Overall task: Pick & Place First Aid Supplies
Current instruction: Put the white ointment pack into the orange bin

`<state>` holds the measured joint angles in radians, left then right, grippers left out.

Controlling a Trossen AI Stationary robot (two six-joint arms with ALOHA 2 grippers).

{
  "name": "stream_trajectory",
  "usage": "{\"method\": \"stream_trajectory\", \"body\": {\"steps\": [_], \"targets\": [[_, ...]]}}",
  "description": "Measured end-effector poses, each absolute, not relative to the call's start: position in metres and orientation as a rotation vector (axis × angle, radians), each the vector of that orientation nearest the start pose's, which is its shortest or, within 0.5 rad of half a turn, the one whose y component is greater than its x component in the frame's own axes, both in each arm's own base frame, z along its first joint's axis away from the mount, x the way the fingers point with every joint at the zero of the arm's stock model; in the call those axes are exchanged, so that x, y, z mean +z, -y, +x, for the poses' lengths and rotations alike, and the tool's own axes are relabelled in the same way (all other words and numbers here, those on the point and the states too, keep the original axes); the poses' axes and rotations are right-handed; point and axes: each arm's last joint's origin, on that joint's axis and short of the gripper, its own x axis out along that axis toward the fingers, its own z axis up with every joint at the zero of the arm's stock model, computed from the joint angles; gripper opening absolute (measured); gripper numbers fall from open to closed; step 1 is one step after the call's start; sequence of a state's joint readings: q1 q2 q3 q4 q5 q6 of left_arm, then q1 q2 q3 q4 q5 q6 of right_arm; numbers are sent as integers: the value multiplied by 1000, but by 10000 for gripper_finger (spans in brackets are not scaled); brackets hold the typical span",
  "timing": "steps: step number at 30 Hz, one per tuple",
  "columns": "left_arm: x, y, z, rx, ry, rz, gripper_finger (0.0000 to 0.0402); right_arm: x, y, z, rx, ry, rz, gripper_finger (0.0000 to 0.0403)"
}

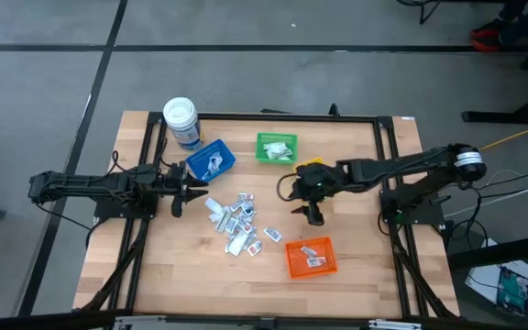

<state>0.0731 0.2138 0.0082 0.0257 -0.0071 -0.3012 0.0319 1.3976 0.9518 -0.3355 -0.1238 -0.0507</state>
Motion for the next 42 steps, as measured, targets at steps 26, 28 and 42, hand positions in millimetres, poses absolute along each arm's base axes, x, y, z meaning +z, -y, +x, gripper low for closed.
{"method": "stream_trajectory", "body": {"steps": [26, 28, 42], "targets": [[151, -8, 109, 106, -166, -306, 127, 172, -57, 414, 332, -992, -163, 227], [151, -8, 109, 106, -167, -306, 127, 168, -62, 413, 338, -1014, -161, 217], [151, -8, 109, 106, -166, -306, 127, 159, -59, 407, 90, -1093, -77, 163]]}}
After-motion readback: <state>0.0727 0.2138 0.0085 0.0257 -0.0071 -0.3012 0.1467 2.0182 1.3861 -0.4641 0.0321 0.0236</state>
